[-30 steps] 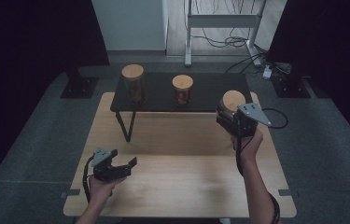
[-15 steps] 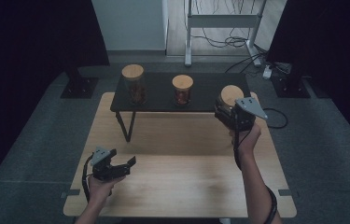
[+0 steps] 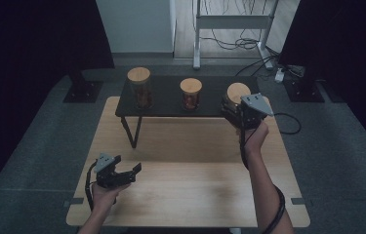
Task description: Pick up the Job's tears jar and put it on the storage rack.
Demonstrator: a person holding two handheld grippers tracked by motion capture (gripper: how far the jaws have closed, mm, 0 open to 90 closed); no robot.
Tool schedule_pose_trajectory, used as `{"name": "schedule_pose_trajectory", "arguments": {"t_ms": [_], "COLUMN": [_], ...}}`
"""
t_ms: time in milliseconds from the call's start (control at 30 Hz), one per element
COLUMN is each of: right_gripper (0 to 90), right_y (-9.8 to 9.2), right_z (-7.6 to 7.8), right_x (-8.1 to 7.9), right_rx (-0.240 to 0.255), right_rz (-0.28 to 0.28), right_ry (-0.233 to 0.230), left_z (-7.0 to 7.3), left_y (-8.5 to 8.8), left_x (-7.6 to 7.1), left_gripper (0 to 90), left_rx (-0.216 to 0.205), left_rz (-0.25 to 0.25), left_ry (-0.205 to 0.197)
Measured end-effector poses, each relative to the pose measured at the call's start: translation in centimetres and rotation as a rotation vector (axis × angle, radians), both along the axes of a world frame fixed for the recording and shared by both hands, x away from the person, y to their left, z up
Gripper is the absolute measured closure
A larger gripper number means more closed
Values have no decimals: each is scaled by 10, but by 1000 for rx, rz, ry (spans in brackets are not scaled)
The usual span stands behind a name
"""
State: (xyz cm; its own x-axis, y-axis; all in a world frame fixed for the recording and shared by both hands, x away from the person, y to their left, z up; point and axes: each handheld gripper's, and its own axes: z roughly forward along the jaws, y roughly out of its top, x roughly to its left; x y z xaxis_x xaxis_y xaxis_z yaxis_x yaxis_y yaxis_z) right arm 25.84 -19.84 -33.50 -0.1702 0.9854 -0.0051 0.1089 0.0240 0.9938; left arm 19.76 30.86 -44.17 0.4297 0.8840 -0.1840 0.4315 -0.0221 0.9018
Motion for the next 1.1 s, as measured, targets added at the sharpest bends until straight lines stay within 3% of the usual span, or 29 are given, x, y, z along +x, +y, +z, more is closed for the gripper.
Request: {"name": "schedule_pose_trajectory", "arguments": {"t_ms": [1100], "right_gripper": [250], "right_y": [14], "right_z": [4], "right_x": [29], "right_rx": [-4], "right_rz": [-42], "right_ry": [43], "left_z": [2], "left_y": [-1], "left_x": [-2], "left_gripper": [49], "left_rx": [18], "left_rz": [-4], "left_ry": [-10]}}
